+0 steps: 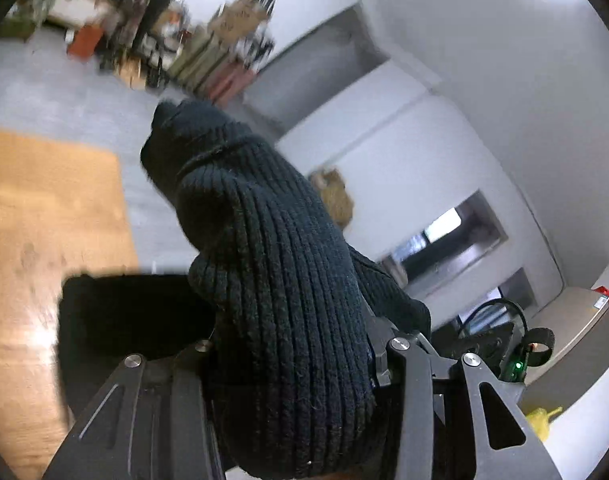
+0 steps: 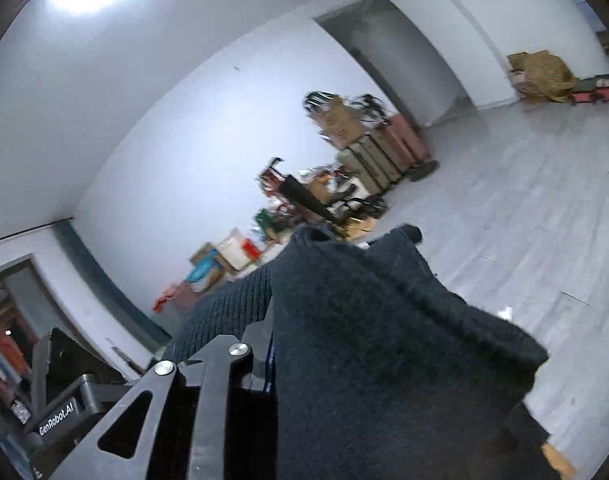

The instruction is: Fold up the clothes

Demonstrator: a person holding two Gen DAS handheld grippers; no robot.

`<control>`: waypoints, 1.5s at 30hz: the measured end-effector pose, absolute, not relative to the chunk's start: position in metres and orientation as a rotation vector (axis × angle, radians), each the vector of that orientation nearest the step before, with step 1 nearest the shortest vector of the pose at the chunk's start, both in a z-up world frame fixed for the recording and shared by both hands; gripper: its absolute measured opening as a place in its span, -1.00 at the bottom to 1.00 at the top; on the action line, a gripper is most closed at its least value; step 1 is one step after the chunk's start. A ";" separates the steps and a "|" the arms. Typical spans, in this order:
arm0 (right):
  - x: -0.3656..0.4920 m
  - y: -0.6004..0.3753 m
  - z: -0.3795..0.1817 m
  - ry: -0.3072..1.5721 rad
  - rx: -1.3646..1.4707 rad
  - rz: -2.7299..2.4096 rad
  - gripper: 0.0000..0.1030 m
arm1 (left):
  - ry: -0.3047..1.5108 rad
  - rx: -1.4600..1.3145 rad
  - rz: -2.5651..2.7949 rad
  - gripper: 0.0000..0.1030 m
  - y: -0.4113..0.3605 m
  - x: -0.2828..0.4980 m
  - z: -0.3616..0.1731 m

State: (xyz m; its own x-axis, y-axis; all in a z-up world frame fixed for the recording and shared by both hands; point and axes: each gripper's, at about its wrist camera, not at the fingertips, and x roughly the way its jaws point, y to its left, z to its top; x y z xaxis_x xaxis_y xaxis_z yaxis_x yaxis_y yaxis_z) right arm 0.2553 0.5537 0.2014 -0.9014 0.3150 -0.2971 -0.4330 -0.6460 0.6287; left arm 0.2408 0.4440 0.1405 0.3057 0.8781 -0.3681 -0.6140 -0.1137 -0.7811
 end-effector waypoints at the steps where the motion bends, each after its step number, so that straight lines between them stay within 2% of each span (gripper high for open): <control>1: 0.256 0.552 0.189 1.049 -0.267 2.503 -0.42 | -0.297 -1.132 1.286 -0.12 0.446 0.239 0.125; 7: 0.267 0.534 0.121 1.177 -0.542 2.438 -0.42 | -0.271 -1.371 1.168 -0.10 0.434 0.219 0.038; 10: 0.269 0.524 0.102 1.181 -0.613 2.374 -0.40 | -0.245 -1.430 1.164 -0.02 0.435 0.213 0.032; 12: 0.276 0.531 0.098 1.184 -0.614 2.352 -0.27 | -0.226 -1.454 1.173 0.00 0.437 0.210 0.034; 14: 0.284 0.539 0.098 1.216 -0.594 2.337 -0.05 | -0.207 -1.477 1.183 0.07 0.438 0.207 0.036; 18: 0.306 0.557 0.105 1.285 -0.547 2.314 0.13 | -0.168 -1.525 1.200 0.20 0.442 0.201 0.041; 20: 0.316 0.565 0.111 1.286 -0.521 2.301 0.38 | -0.148 -1.548 1.209 0.31 0.443 0.198 0.043; 21: 0.323 0.568 0.115 1.264 -0.500 2.289 0.44 | -0.138 -1.553 1.224 0.34 0.443 0.196 0.045; 23: 0.340 0.570 0.126 1.195 -0.454 2.268 0.50 | -0.122 -1.512 1.327 0.42 0.433 0.187 0.058; 27: 0.366 0.578 0.152 1.091 -0.402 2.259 0.58 | -0.126 -1.415 1.527 0.44 0.401 0.164 0.081; 28: 0.368 0.576 0.159 1.053 -0.411 2.281 0.56 | -0.152 -1.360 1.537 0.40 0.396 0.160 0.089; 30: 0.366 0.571 0.174 0.962 -0.440 2.343 0.17 | -0.150 -1.267 1.567 -0.38 0.389 0.157 0.104; 31: 0.364 0.568 0.181 0.912 -0.470 2.376 -0.16 | -0.126 -1.230 1.582 -0.76 0.388 0.160 0.110; 32: 0.356 0.566 0.188 0.853 -0.517 2.412 -0.38 | -0.080 -1.209 1.585 -0.89 0.393 0.174 0.112; 34: 0.328 0.556 0.203 0.732 -0.609 2.486 -0.62 | 0.012 -1.164 1.590 -0.94 0.402 0.203 0.115; 35: 0.313 0.551 0.207 0.700 -0.654 2.515 -0.67 | 0.057 -1.141 1.592 -0.96 0.407 0.218 0.117; 40: 0.231 0.542 0.212 0.478 -0.877 2.551 -0.82 | 0.233 -1.080 1.570 -0.96 0.447 0.265 0.106; 43: 0.188 0.545 0.198 0.459 -1.038 2.566 -0.91 | 0.214 -1.174 1.576 -0.99 0.452 0.249 0.084; 45: 0.172 0.555 0.176 0.452 -1.126 2.494 -0.89 | 0.185 -1.213 1.577 -1.00 0.451 0.235 0.065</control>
State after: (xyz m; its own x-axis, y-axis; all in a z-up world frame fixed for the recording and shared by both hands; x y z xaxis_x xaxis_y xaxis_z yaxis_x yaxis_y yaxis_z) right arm 0.1721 0.5553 0.1764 -0.6143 0.1956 -0.7645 -0.4517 -0.8815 0.1374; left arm 0.2355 0.4506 0.0648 0.1072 0.6391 -0.7616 -0.7977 -0.4019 -0.4496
